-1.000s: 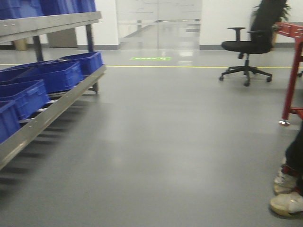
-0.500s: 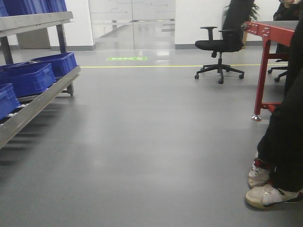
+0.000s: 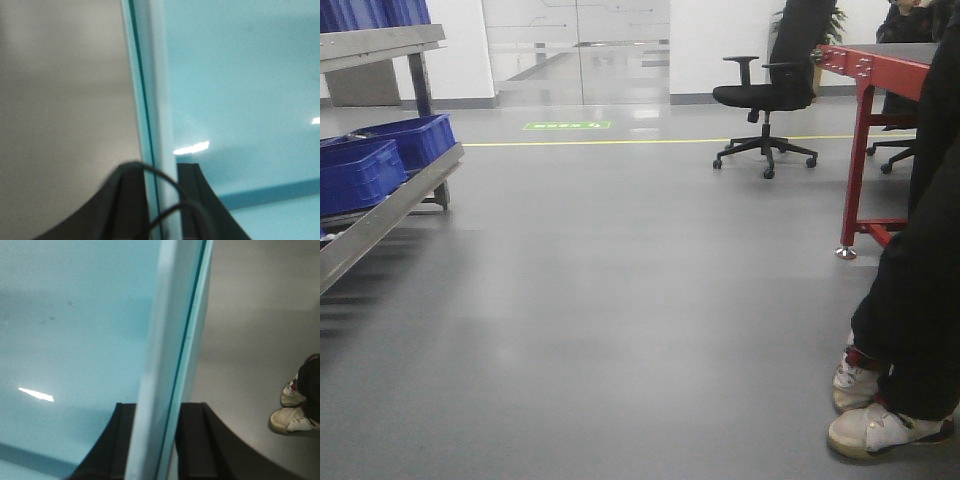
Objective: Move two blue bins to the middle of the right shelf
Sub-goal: 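Drive across the floor carrying the light-blue bin in both grippers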
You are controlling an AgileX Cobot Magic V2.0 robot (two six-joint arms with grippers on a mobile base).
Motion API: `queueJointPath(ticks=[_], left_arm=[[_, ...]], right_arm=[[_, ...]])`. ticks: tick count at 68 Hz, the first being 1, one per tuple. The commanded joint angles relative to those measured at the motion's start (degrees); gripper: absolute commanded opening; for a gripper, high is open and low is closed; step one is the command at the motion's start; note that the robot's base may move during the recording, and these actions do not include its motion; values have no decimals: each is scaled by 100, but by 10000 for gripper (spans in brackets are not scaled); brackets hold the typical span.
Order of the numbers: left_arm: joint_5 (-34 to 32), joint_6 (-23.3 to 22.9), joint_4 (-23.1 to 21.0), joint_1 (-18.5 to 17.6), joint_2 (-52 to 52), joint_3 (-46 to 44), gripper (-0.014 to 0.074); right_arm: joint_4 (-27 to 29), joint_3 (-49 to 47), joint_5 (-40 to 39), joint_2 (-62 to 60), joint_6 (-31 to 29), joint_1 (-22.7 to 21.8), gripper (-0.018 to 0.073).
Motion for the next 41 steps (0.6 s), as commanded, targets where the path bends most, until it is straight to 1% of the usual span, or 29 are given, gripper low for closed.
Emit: queueJointPath(ticks=[1,41], left_arm=[[-322,74,-316,-78,-109,-93,-111],[-322,74,-316,-78,-109,-93,-111]], right_arm=[[64,-136,-838,-95,-3,3,-154],[64,-136,-838,-95,-3,3,-154]])
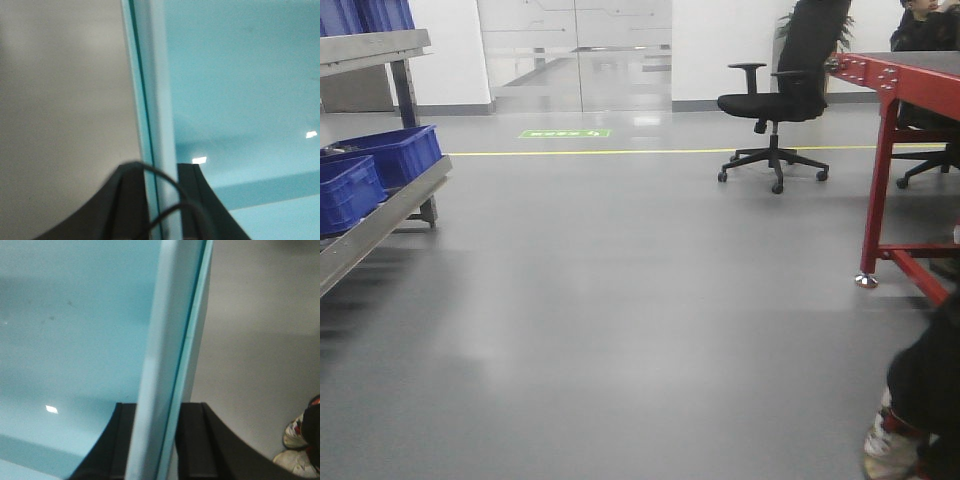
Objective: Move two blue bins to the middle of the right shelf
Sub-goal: 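Drive across the floor carrying the light-blue bin in both grippers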
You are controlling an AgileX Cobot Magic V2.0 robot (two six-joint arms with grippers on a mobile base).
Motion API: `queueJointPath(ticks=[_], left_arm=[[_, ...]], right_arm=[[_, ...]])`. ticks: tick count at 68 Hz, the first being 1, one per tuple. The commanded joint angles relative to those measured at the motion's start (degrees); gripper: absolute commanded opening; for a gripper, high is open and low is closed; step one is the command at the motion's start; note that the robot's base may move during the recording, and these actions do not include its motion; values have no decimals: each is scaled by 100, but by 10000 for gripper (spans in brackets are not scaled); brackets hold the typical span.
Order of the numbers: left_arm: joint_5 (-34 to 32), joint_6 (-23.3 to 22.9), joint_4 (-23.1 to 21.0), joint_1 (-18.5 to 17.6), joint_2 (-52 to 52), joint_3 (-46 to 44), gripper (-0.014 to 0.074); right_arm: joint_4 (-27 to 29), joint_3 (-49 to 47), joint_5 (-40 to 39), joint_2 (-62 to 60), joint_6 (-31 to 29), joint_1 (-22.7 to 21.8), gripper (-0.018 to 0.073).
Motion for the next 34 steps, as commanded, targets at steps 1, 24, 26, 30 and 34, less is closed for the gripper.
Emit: queueJointPath(ticks=[1,24,26,30,34], left_arm=[[-322,74,-316,-78,-109,-93,-111],[-322,74,-316,-78,-109,-93,-111],[-322,74,-316,-78,-109,-93,-111],[-322,74,-316,-78,-109,-93,-111],[-322,74,-316,-78,-109,-93,-111]], right_arm=[[64,-136,-838,-95,-3,3,-154],[64,-136,-838,-95,-3,3,-154],[64,-136,-838,-95,-3,3,-154],[64,-136,-838,-95,-3,3,-154],[64,-136,-838,-95,-3,3,-154]])
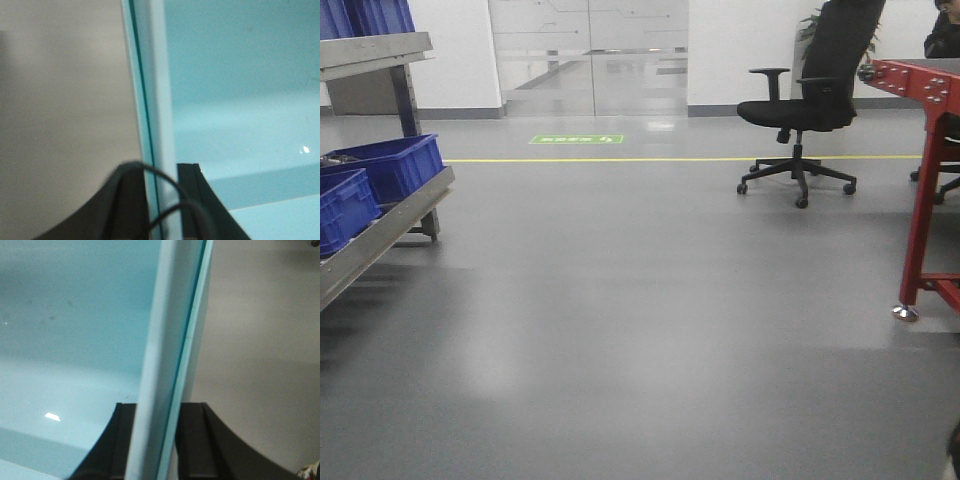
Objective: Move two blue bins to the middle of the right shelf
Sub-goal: 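Drive across the floor carrying the light-blue bin in both grippers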
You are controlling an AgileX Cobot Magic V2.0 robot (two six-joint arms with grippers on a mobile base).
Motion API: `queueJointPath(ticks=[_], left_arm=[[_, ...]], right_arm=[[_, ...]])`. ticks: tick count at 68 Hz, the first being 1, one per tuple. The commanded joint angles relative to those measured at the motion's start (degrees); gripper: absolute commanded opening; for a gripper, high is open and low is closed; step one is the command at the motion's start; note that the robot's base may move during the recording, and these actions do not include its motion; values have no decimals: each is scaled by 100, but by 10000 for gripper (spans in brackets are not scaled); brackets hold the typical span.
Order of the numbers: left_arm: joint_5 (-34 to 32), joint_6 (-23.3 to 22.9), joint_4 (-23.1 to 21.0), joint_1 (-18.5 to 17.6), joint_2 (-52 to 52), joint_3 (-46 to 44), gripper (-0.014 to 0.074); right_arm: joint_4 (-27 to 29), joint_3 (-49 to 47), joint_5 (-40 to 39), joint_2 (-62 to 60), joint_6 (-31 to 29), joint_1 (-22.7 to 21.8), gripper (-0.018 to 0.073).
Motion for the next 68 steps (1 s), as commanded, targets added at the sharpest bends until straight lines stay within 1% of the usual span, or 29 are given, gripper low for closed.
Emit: queueJointPath(ticks=[1,68], left_arm=[[-322,74,-316,-78,-109,-93,-111],[-322,74,-300,-78,-109,-93,-111]], right_arm=[[64,-126,-838,-95,-3,3,-154],[64,-126,-850,-95,-3,3,-154]])
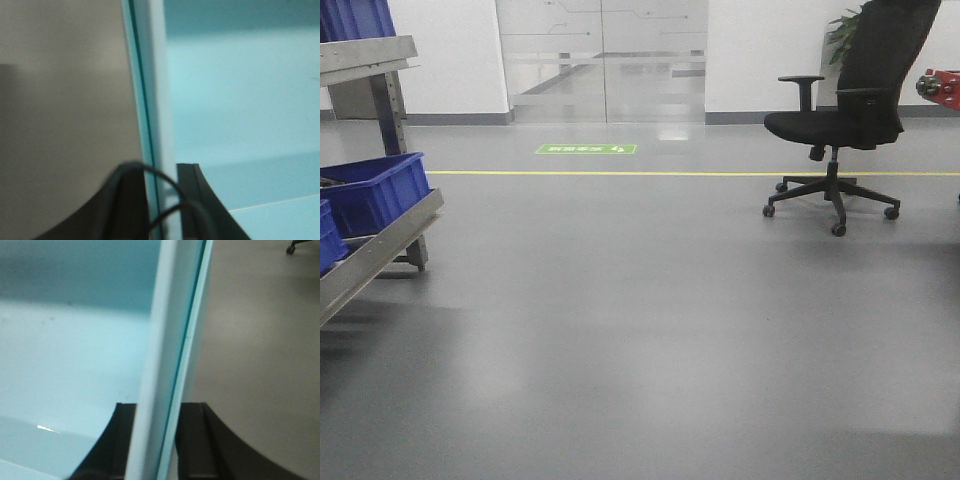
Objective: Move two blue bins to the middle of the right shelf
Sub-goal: 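Drive across the floor carrying the light-blue bin in both grippers, then turn toward the shelf with the red-bag bin and approach it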
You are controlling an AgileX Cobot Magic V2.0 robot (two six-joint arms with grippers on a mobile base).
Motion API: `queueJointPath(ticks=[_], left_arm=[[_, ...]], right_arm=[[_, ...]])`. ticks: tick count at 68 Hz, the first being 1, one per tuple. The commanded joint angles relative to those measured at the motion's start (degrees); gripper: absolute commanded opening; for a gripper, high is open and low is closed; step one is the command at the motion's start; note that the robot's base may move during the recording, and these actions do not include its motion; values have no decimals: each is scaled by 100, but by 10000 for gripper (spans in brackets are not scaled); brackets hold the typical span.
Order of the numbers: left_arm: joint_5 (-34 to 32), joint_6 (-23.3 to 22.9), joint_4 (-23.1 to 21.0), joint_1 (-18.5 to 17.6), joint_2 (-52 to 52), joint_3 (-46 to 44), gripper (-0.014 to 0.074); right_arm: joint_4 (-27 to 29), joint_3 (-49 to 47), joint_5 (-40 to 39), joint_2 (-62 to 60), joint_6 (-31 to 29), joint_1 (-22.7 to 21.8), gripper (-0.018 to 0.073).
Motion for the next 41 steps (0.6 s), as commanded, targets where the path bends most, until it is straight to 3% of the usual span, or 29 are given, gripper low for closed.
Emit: queueJointPath(ticks=[1,41], left_arm=[[-322,74,-300,-78,-109,-93,-111],[-322,74,-296,-78,-109,-93,-111]], right_arm=[[64,-126,-850,-95,-3,3,-154],[64,-126,-860,-95,-3,3,-154]])
